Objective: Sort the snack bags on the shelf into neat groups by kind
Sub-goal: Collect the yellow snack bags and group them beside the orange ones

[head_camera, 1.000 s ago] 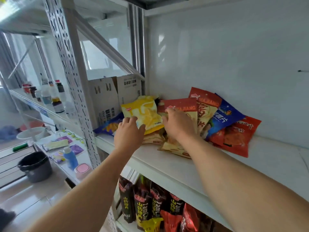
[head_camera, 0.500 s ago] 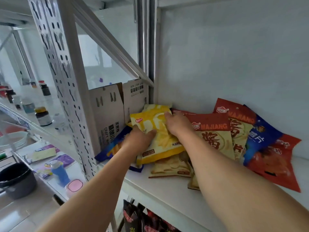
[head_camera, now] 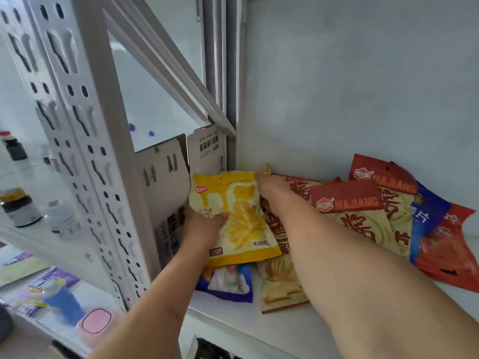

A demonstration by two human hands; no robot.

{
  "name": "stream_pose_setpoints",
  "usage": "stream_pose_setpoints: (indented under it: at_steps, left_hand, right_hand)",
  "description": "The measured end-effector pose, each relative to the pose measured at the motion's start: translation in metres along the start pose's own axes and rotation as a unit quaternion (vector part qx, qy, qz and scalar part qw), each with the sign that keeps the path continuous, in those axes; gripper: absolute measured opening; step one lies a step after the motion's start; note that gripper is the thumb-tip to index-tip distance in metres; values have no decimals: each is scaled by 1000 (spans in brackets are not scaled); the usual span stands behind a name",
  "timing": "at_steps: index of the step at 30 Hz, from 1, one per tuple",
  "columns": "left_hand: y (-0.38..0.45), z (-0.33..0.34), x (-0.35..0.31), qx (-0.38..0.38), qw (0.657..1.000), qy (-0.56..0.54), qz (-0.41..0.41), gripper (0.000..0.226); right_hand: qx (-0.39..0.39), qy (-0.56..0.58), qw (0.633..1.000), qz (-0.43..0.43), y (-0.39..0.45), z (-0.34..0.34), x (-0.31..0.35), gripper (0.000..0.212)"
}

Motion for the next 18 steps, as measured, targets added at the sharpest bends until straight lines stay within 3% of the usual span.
stream_pose_setpoints:
  at_steps: [6,11,14,18]
  left_hand:
    - [8,6,5,13,999,-32,-8,79]
    - [9,12,1,36,998,-51,2,75]
    - [10,17,-5,47,997,-60,9,72]
    - [9,26,-10,68,996,-49,-10,75]
  right_hand:
    - [-14,3,999,35,17,6,-9,60]
    - [-3,173,982,70,13,5,-11,41]
    - [-11,256,961,100,18,-4,-18,45]
    - [-79,268,957,76,12,-42,-13,50]
Point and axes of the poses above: each hand's wrist, its own y-axis towards the middle knuckle, its own z-axis out of the palm, x = y × z, the point moved 10 cm from there along y, towards the middle knuckle, and after that the axes turned 12 degrees about y, right-handed, at the moved point
